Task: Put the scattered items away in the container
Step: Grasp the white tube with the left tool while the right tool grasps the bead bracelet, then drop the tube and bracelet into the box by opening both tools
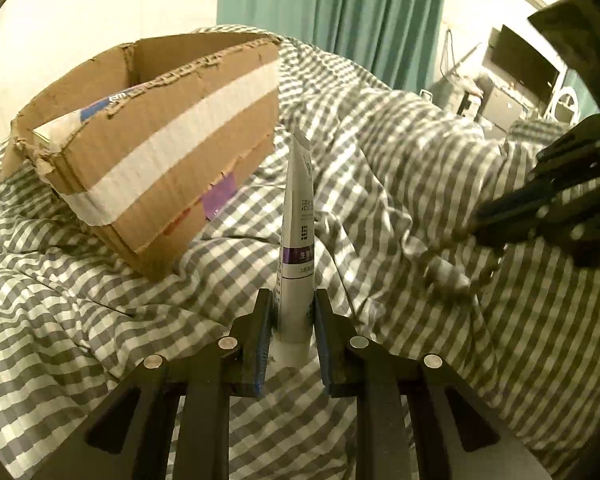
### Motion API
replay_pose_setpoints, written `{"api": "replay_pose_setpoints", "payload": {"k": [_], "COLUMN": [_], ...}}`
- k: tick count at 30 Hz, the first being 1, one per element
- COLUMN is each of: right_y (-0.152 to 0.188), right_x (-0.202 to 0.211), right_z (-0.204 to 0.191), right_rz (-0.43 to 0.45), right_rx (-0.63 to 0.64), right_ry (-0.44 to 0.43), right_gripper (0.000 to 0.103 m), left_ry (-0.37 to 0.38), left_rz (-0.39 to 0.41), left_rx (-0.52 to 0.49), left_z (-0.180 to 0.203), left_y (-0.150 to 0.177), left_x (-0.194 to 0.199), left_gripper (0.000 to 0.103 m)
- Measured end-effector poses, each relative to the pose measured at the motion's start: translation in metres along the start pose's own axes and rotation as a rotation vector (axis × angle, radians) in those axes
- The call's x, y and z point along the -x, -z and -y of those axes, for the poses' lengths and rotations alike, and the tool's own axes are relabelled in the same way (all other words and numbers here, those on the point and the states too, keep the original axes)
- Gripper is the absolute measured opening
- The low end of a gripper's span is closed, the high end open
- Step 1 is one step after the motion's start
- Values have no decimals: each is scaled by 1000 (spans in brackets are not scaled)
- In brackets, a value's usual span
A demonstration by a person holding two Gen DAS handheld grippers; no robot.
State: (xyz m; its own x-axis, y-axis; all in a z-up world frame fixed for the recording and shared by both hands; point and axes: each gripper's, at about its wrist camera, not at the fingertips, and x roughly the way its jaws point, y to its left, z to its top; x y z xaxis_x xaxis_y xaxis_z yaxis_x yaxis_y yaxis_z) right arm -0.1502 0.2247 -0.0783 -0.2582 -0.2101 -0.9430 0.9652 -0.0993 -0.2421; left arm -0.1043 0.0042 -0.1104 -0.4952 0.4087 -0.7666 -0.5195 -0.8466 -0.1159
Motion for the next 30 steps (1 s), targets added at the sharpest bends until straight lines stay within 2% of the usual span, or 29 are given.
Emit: {"api": "replay_pose_setpoints", "payload": {"k": [2,7,12,15,18,22,26,27,28,29,30], "right_y": [-16,-45,-86,-124,-163,-212,-251,-258,-260,-261,-260], "right_x": [6,25,64,90,102,89,56,47,41,36,32], "right_z": [-3,2,5,5,2,0,4,7,8,11,15], "right_rz": [30,106,239,346,415,452,457,465,470,476,487], "right_rx": [-3,-6,4,15,26,16,-42,-61,-74,-93,-118], "right_ry": [-4,-29,-51,-58,-63,-88,-124,-138,-145,-151,-155], "right_gripper": [11,11,11,11,11,11,12,15,28,40,43], "left_ry": [3,11,5,-23,-75,-134,-158,-161,-170,-184,-204], "left_rz": [7,100,187,234,244,216,177,180,184,186,191], "left_rx": [14,51,105,138,164,187,223,219,214,205,197], "left_z": [-4,-13,-34,-60,-90,-135,-164,-167,-168,-167,-165], "left_y": [-4,-29,-78,-117,-148,-170,-171,-170,-169,-168,-167], "left_x": [-2,20,44,52,44,16,-8,-11,-13,-13,-11], "left_gripper": [21,21,21,21,21,21,22,23,33,59,74]}}
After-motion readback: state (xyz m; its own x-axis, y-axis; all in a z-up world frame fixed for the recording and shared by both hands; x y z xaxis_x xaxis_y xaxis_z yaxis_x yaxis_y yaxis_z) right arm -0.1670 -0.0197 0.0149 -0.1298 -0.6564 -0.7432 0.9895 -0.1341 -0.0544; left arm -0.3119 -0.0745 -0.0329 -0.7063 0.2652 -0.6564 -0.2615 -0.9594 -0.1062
